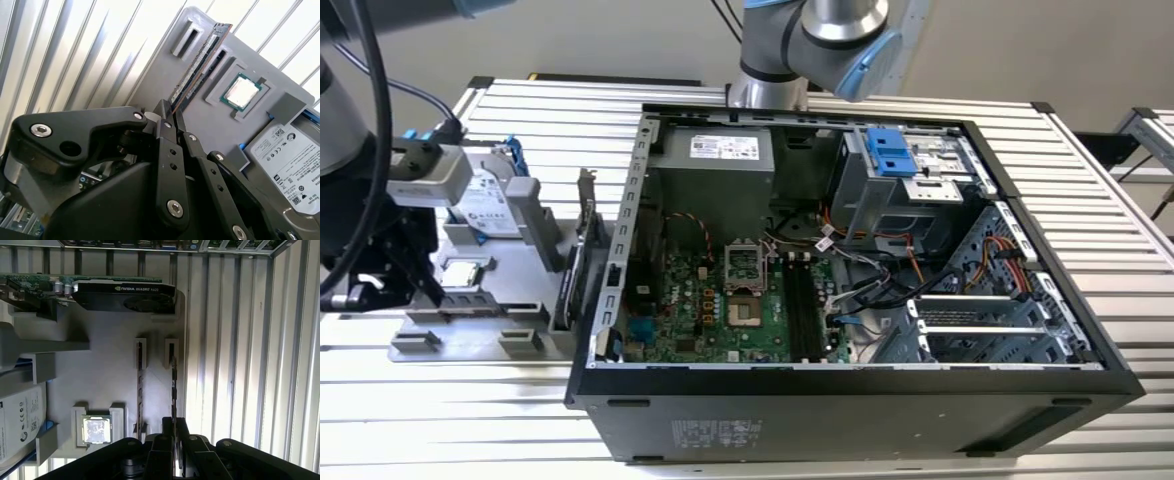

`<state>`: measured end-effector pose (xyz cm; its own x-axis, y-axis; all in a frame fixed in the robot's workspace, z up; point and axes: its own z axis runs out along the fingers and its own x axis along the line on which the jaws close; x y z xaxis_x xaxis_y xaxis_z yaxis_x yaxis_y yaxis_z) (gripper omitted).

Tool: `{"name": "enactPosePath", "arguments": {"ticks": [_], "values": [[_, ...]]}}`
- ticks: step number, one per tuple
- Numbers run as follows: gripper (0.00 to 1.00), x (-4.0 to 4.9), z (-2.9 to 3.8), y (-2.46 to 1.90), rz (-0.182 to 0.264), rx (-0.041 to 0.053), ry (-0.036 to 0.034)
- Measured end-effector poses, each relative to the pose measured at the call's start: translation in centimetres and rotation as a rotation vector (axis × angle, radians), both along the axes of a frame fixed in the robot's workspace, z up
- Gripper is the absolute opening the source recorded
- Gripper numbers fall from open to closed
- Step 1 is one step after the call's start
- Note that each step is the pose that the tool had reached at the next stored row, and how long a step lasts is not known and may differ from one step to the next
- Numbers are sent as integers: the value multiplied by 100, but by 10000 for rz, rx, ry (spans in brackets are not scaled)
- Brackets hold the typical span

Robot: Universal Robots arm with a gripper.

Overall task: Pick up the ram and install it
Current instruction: 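Pick up the ram and move it above insertion slot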

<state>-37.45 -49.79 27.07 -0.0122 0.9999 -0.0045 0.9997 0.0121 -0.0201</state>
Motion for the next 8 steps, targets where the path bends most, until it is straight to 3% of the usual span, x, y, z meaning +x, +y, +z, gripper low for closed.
{"name": "enactPosePath", "arguments": {"ticks": [8], "values": [[0,-1,49,0,-33,0,-1]]}}
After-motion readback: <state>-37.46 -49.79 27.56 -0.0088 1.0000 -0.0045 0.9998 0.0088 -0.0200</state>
